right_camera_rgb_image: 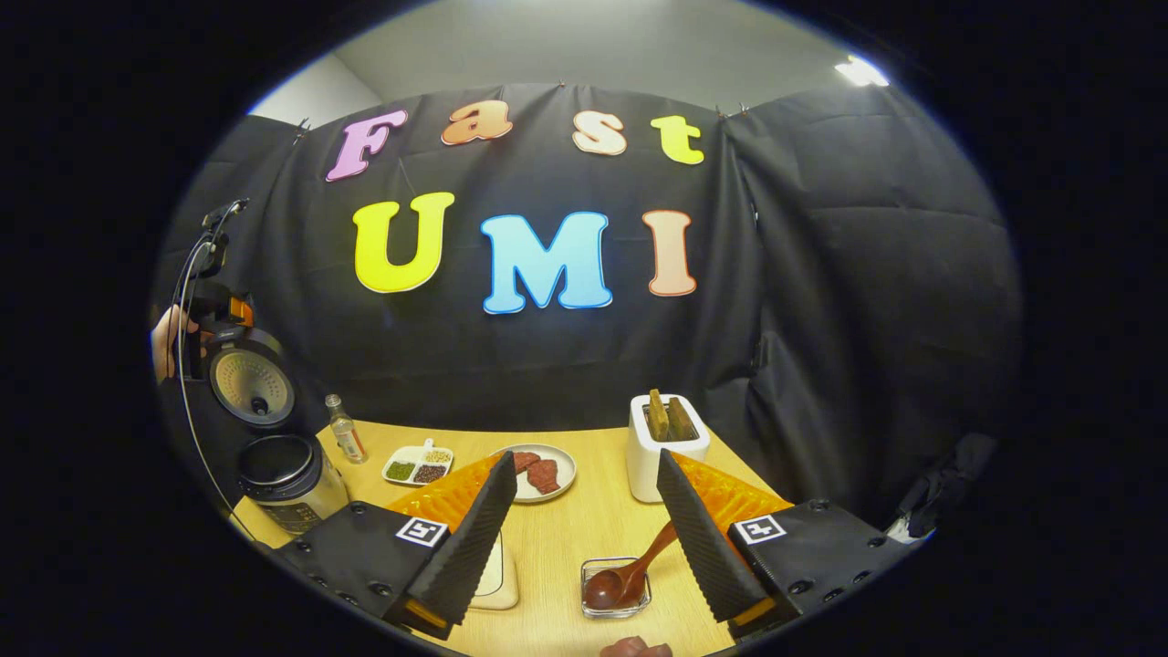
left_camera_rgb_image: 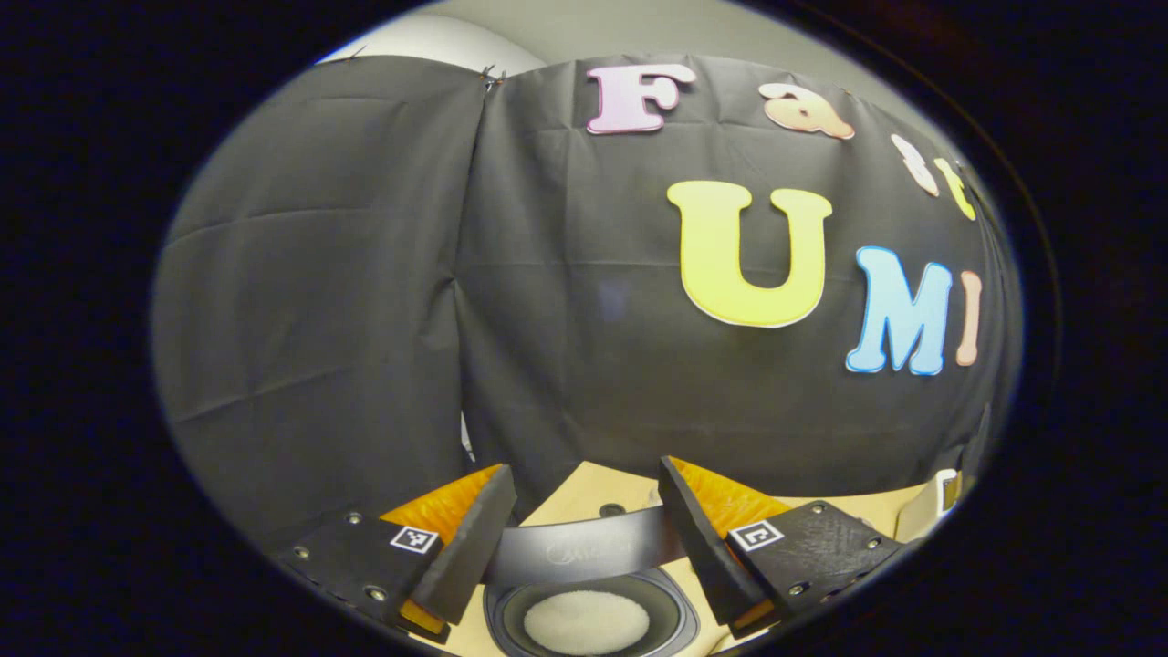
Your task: Close the left gripper, press the button to open the rice cooker; take a wooden spoon from the chopstick holder with the right hand, scoop a spoonful of rice and pour it into the rice cooker, then put the wooden spoon back into the chopstick holder.
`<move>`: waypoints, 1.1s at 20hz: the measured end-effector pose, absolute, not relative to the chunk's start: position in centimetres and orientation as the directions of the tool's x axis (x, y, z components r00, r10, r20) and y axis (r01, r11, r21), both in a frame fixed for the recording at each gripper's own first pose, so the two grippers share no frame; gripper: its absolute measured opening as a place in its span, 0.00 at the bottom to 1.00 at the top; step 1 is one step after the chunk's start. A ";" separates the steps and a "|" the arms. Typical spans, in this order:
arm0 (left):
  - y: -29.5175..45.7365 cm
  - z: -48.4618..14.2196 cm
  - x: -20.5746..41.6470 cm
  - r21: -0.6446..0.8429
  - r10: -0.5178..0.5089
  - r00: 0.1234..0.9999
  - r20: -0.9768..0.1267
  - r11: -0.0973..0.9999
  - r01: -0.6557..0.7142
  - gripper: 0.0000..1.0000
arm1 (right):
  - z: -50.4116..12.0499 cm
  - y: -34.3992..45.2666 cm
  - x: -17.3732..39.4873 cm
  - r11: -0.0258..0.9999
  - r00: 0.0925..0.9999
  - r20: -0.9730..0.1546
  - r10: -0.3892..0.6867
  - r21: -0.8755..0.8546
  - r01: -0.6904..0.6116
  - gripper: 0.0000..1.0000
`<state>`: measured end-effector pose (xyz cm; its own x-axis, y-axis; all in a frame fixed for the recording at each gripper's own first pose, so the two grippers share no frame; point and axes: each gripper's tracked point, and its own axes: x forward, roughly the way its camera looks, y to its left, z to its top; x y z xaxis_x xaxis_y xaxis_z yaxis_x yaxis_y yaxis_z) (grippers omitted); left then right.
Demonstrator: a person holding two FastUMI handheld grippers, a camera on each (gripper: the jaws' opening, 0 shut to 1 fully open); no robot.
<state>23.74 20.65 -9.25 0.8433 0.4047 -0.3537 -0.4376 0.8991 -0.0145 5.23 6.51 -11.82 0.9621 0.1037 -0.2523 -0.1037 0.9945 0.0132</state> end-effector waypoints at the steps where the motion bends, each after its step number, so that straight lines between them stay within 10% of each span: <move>1: 20.3 -9.4 23.0 -0.013 0.411 0.838 -0.359 0.896 -0.444 1.00 | -12.2 6.7 5.5 0.992 0.957 -0.263 0.125 0.015 -0.125 0.98; 22: 10.9 -25.4 11.7 0.005 0.373 0.673 -0.639 0.876 -0.482 1.00 | -16.4 4.1 9.5 0.968 0.917 -0.333 0.219 -0.042 -0.247 0.98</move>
<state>11.75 10.89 -25.41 0.6727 0.3734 -0.6388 -0.4820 0.8762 0.0046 9.51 4.05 -16.37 0.9171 0.2195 -0.3329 -0.2471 0.9681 -0.0425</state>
